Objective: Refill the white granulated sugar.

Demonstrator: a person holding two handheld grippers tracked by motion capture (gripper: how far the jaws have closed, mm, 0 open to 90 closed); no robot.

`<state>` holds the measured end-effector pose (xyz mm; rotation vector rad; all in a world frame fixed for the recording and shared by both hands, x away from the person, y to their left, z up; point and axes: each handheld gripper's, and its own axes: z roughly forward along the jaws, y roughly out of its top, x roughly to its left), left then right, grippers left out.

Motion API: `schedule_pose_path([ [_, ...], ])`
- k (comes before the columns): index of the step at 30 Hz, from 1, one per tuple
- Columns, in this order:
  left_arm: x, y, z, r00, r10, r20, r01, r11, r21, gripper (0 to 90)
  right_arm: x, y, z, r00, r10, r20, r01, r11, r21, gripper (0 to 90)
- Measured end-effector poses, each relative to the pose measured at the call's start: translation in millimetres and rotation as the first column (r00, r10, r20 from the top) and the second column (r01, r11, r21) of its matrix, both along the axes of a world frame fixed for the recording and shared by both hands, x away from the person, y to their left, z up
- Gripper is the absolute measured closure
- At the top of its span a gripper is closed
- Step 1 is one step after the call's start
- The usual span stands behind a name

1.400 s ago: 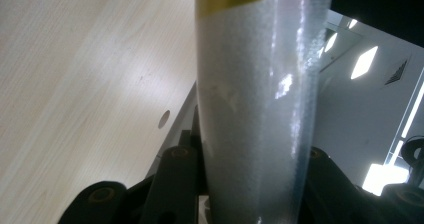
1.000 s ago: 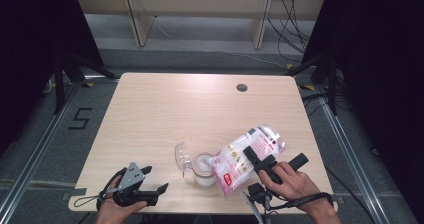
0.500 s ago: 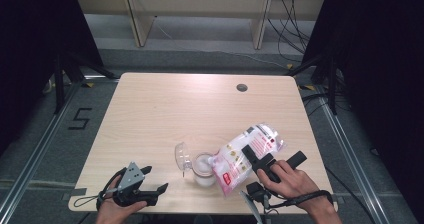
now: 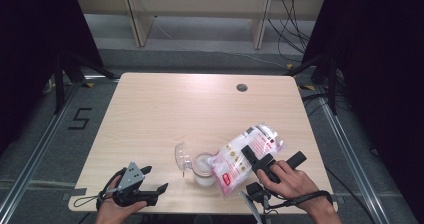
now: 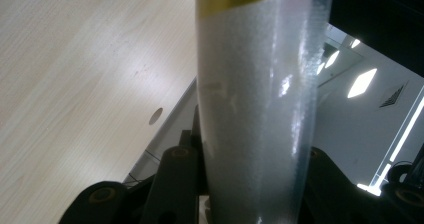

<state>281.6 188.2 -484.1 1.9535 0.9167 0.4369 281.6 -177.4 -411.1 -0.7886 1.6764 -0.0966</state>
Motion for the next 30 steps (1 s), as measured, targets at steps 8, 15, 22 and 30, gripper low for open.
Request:
schedule_pose_path([
  [8,0.0,0.0,-0.1,1.0000,0.000,0.000,0.000,1.0000,0.000,20.5,-0.7,-0.1,-0.1,1.0000,0.001,-0.004,-0.001,1.000,0.006,74.7],
  [15,0.2,-0.1,-0.4,1.0000,0.001,-0.001,-0.001,1.0000,0.000,20.5,-0.9,-0.1,-0.2,1.0000,0.002,-0.007,-0.002,1.000,0.006,74.6],
  [22,0.5,0.3,-0.7,1.0000,0.002,-0.005,-0.002,1.0000,0.002,20.5,-1.0,-0.6,-0.8,0.9999,0.006,-0.009,-0.006,1.000,-0.004,74.7],
  [30,1.5,1.0,-0.2,0.9999,-0.011,0.011,0.011,0.9998,0.017,20.4,-0.4,-2.0,2.0,1.0000,0.001,-0.007,-0.001,1.000,-0.010,74.7],
])
